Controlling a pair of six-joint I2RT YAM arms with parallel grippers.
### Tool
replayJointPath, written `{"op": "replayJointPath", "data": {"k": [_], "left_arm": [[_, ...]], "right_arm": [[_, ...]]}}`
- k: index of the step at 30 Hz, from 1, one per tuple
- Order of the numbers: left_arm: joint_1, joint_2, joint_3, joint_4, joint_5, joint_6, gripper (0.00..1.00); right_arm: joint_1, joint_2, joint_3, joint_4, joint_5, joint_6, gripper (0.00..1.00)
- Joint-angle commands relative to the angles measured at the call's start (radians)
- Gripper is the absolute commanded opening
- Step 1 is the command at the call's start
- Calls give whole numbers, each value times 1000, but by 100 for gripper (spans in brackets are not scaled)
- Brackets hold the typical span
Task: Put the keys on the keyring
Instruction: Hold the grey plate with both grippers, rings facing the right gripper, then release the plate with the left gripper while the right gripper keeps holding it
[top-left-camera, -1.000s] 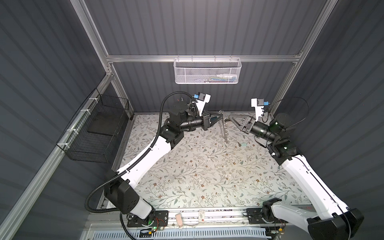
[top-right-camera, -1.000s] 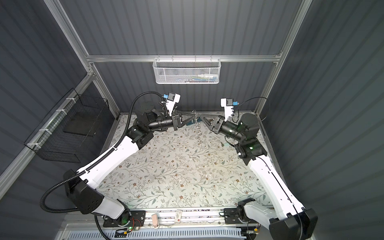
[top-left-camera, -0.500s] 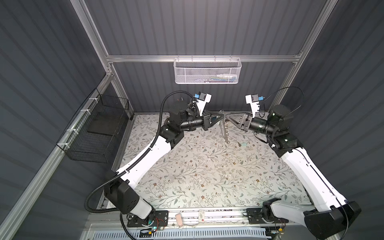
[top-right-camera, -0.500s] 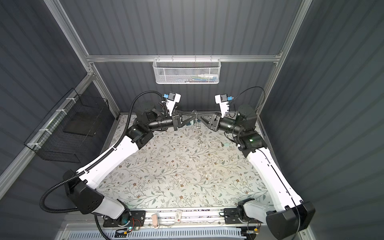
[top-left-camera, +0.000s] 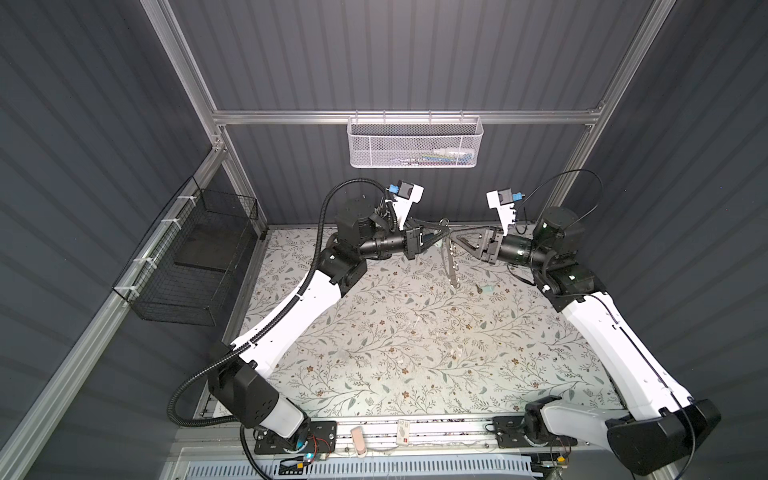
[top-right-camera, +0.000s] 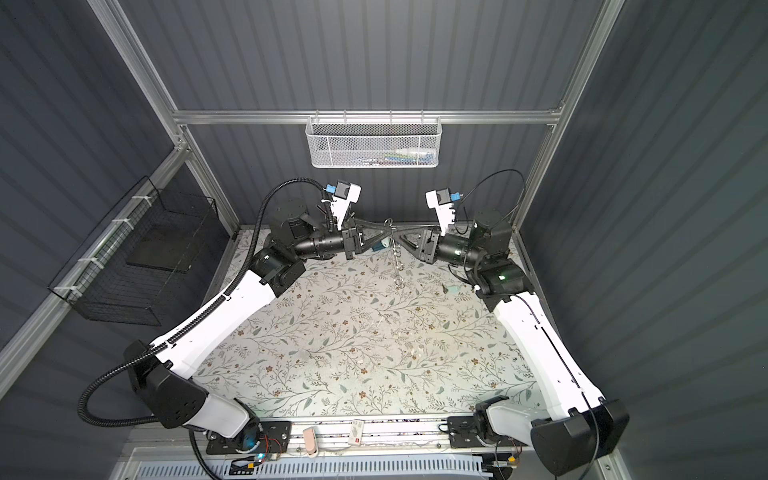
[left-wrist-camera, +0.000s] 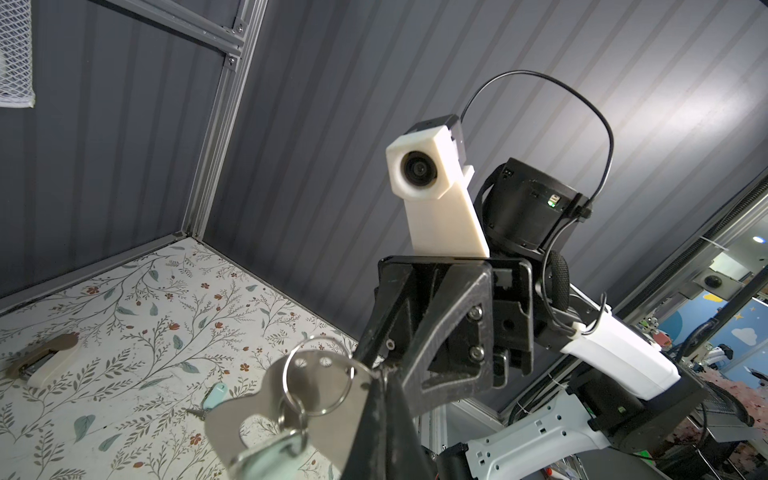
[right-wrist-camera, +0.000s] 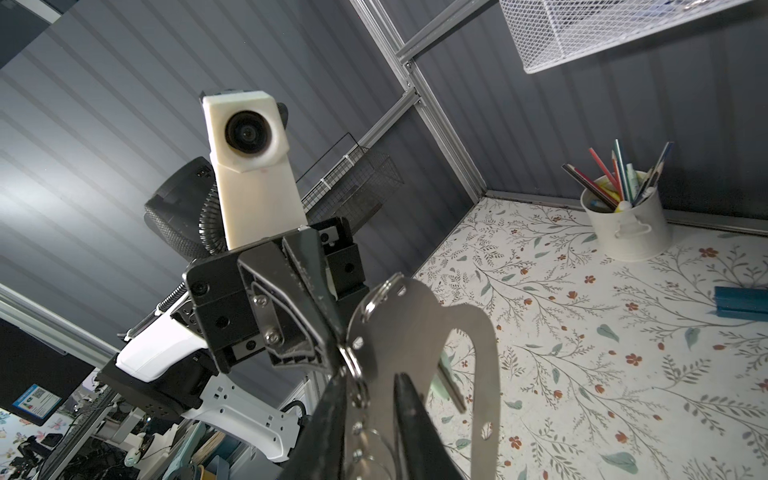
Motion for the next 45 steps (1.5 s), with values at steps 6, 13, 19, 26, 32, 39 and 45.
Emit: {"op": "replayJointPath", "data": {"k": [6,13,19,26,32,39,45], "left_arm": [[-7,4,44,-12,35,21,4],[-7,7,47,-13,45,21,3],[-7,13,47,-9,48,15,3],[-7,18,47,0,51,9,3],[-7,21,47,5,49,9,3],[-4,14,43,-8,35,15,15],[51,-68,6,-61,-95,52,46]], "right_arm": [[-13,11,29,34,-45,8,20],[-17,16,21,77,-75,41,19],[-17,21,18,97,-93,57,19],[-17,27,18,97,-116,60,13],[-17,35,19,97,-145,60,1],[-18,23,17,78,-114,31,0],[-18,-7,15,0,-36,-52,0]]}}
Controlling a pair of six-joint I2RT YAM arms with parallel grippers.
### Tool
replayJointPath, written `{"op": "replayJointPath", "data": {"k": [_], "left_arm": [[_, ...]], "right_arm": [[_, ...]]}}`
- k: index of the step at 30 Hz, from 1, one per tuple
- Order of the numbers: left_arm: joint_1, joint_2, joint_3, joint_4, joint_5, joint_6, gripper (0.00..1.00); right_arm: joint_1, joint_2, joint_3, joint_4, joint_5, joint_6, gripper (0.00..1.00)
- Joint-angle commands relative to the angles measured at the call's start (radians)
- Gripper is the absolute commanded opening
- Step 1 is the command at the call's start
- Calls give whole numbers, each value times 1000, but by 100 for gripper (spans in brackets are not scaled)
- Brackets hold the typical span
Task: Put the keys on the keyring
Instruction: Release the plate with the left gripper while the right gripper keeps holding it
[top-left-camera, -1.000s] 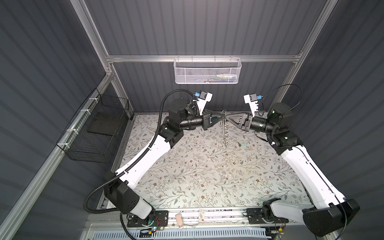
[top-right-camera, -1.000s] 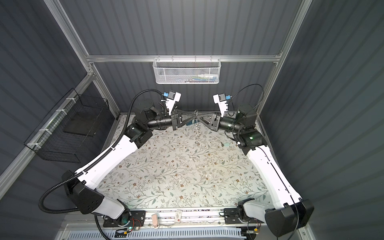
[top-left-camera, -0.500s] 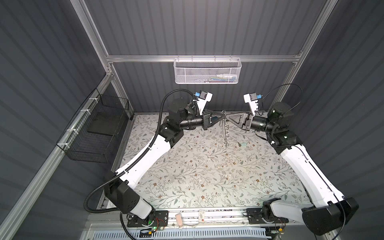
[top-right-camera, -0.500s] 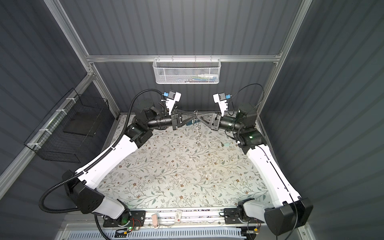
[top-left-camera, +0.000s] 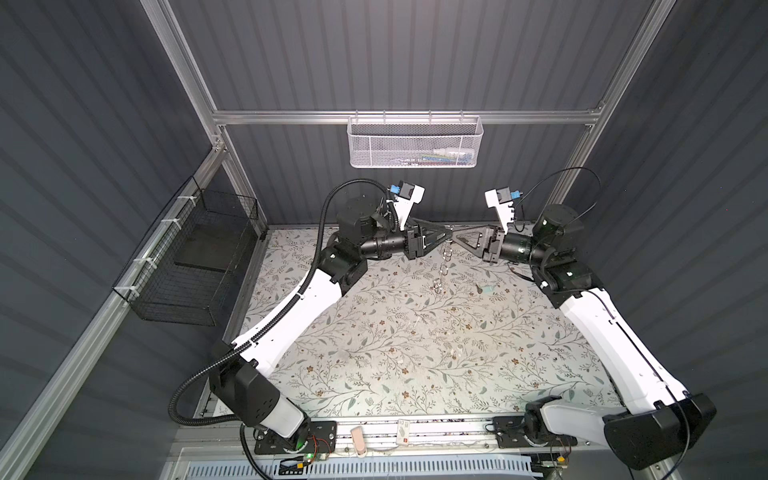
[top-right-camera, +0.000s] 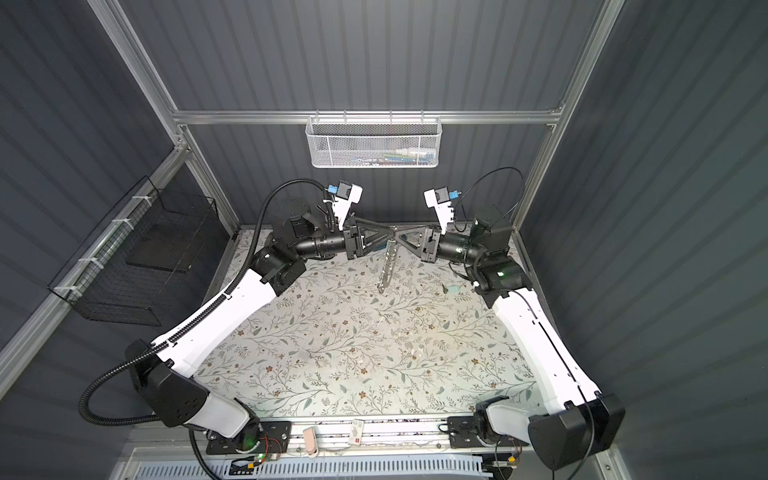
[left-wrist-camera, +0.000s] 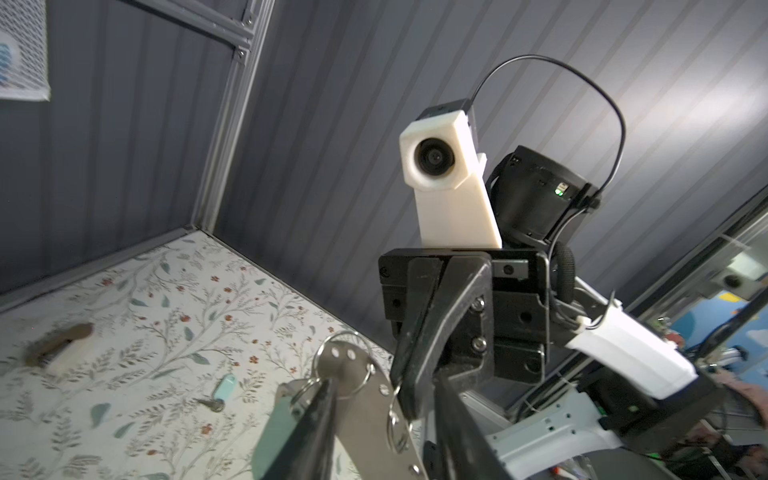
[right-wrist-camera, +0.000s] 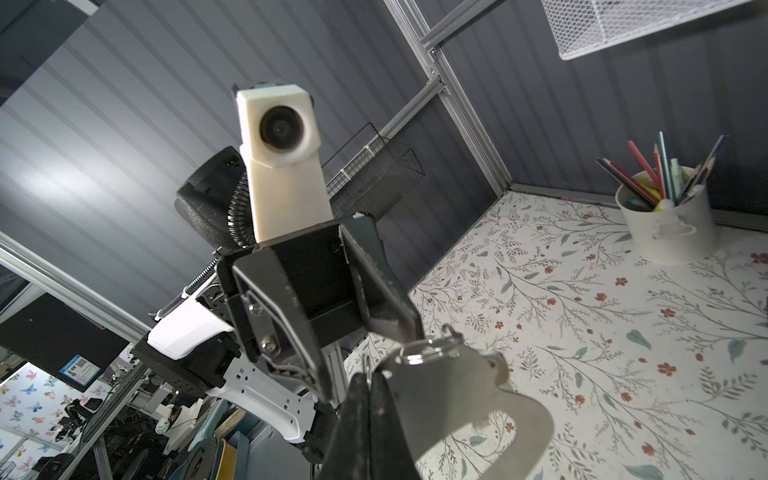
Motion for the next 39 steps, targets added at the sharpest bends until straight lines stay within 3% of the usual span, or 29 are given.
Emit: {"op": "replayJointPath", "data": {"k": [1,8,12,22,30,39], "left_arm": [[47,-86,-16,-14,-84,26,49],[70,-166,-61,-90,-280,100,55],[70,-158,-60,-135,-321,110,56],[64,25,-26,-260,-386,50,55],[-11,255,-43,-173,-386,-27,55],[-96,559,46,35,-233,-217,55]], "right_arm": [[2,-35,8,-38,55,-69,0],[2,-79,12,-146,172,-182,1],[2,-101,15,-209,235,-234,1],[1,-212,-56,-271,376,-254,3],[-26,-317,-118,-343,463,-240,2],[-45,-410,-130,-466,570,-239,3]]}}
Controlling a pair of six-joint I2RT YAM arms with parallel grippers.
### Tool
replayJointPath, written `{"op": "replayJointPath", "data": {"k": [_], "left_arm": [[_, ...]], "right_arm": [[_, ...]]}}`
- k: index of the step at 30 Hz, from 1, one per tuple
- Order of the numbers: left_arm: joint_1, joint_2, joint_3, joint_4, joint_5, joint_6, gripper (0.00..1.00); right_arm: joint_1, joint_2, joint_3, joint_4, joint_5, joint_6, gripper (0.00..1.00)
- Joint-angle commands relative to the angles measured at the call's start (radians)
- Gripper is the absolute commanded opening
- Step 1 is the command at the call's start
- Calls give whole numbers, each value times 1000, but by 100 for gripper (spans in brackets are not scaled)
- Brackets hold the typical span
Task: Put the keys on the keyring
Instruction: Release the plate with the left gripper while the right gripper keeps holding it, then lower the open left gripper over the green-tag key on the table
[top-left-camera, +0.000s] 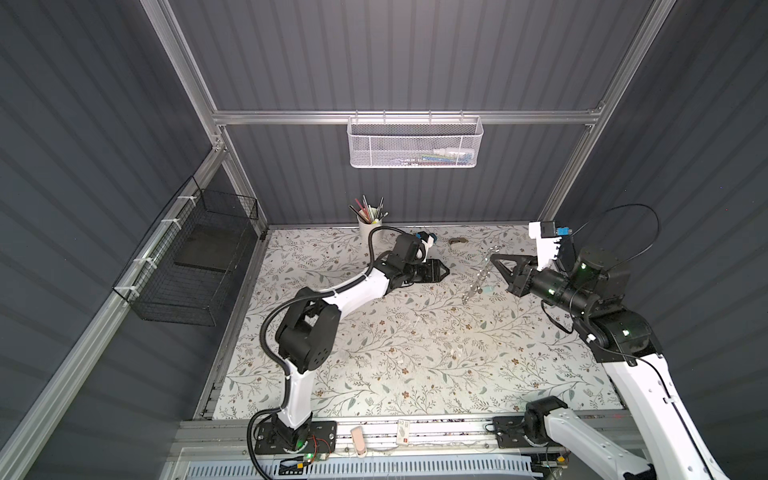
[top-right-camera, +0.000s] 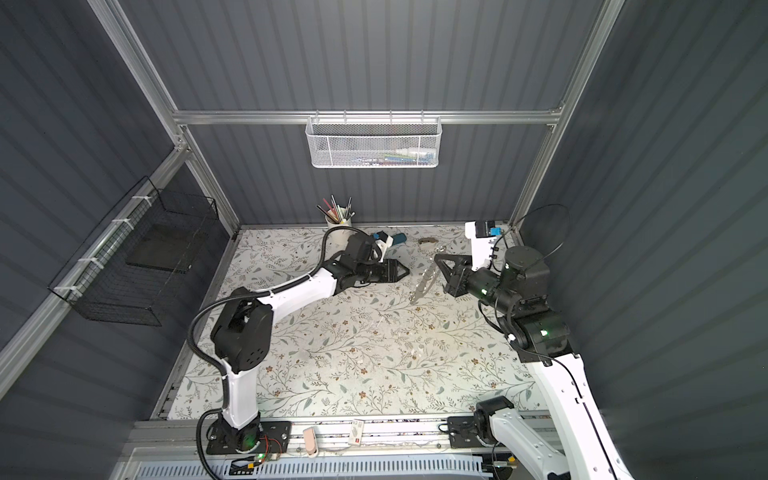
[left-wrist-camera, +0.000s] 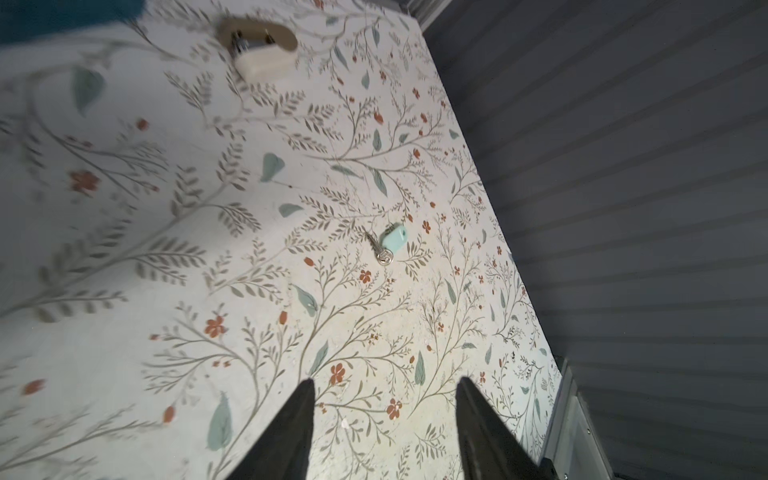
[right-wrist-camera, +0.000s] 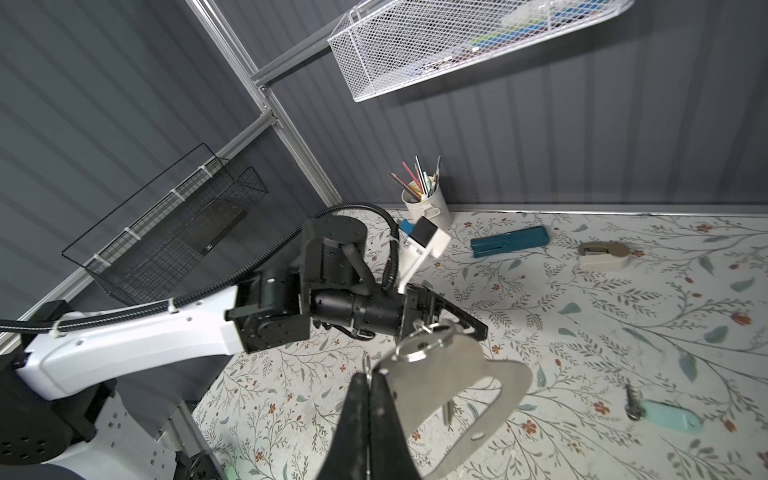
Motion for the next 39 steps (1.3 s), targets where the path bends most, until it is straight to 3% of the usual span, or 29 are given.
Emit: {"op": "replayJointPath", "data": {"k": [1,19,34,39], "left_arm": [[-33,73,74,121,71,-102,55],[-141,565,507,302,100,-309,59],[-148,663,609,396,46,-354,58],[-148,689,666,255,11,-323,56]], "right_arm": [[-7,-39,-15,-37,54,3,3],[-12,-130,-34,-130,93,36,3],[-15,-148,-58,-143,120,55,3],[-14,-151,-61,-144,120,59,3]]}}
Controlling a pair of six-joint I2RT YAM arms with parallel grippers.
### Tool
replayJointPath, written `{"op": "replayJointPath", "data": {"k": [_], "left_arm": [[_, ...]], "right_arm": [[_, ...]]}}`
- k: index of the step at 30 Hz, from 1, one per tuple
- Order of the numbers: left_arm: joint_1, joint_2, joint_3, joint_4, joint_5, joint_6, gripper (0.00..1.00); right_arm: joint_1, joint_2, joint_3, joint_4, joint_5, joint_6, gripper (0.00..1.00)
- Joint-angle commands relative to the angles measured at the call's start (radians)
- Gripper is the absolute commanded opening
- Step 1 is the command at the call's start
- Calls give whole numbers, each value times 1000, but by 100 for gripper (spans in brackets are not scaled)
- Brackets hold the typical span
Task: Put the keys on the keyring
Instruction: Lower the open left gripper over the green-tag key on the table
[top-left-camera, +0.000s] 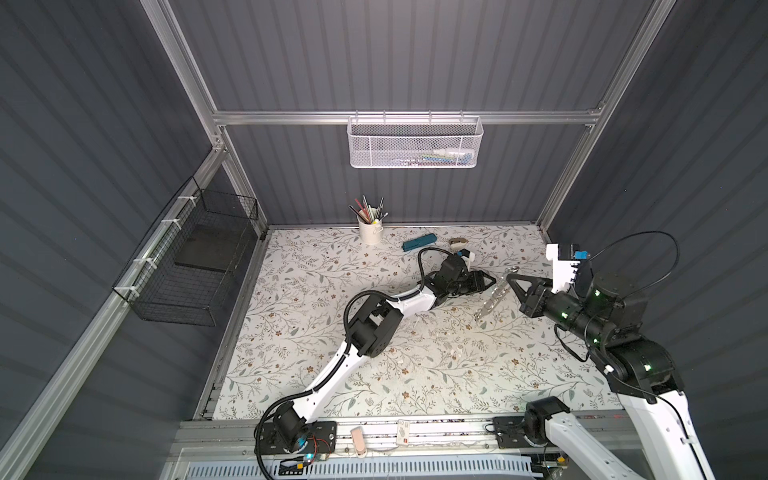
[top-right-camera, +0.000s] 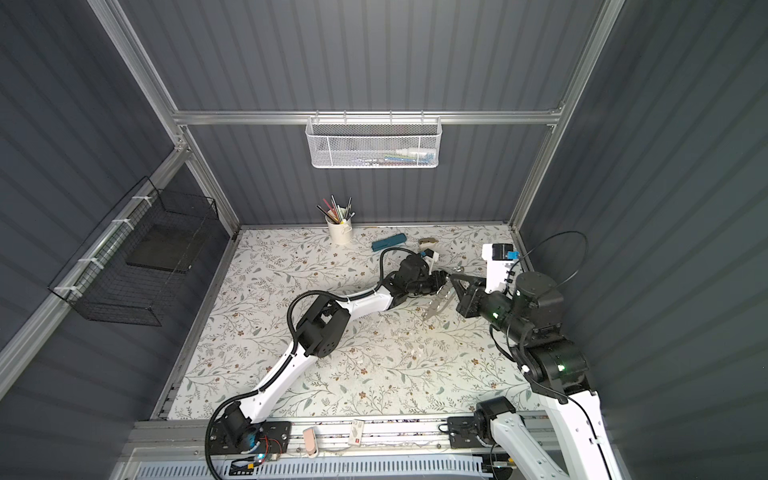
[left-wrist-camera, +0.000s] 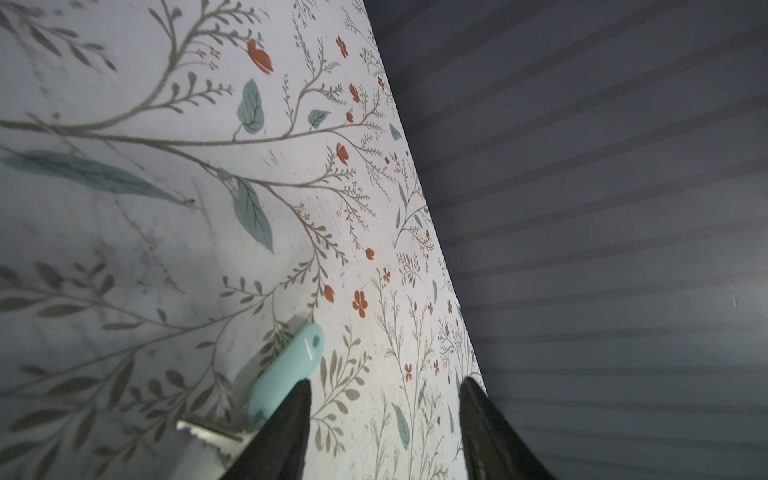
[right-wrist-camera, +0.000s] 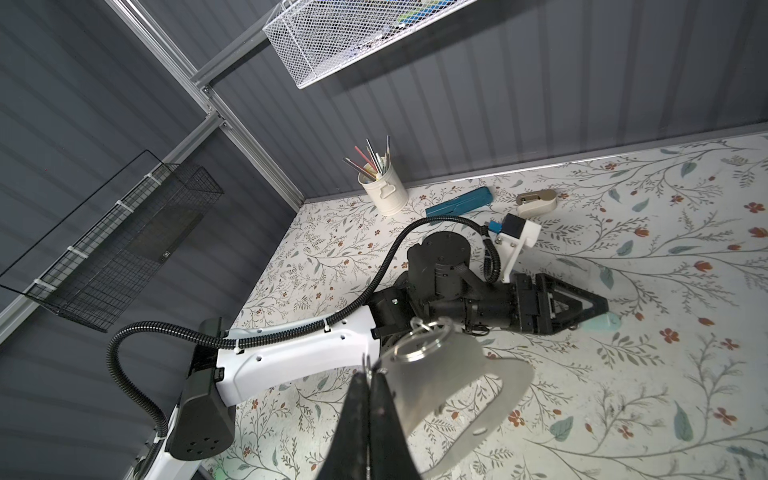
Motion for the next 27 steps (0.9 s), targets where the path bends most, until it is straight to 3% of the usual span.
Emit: {"op": "replayJointPath", "data": {"k": [1,14,24,27], "left_arm": [[-4,24,36,-91,-26,14,56],[4,-141,-182,-332,-70,115,55],[86,-454,-638,-339,-80,158,54],[121,-567,-791,-359,-133,185,54]], "right_arm": [[-3,-12,-5,6,8,6,3],[-5,0,-28,44,-2,7,3],[-4,36,-62,134,-76,16,3],[-4,69,-62,171,-101,26,3]]}}
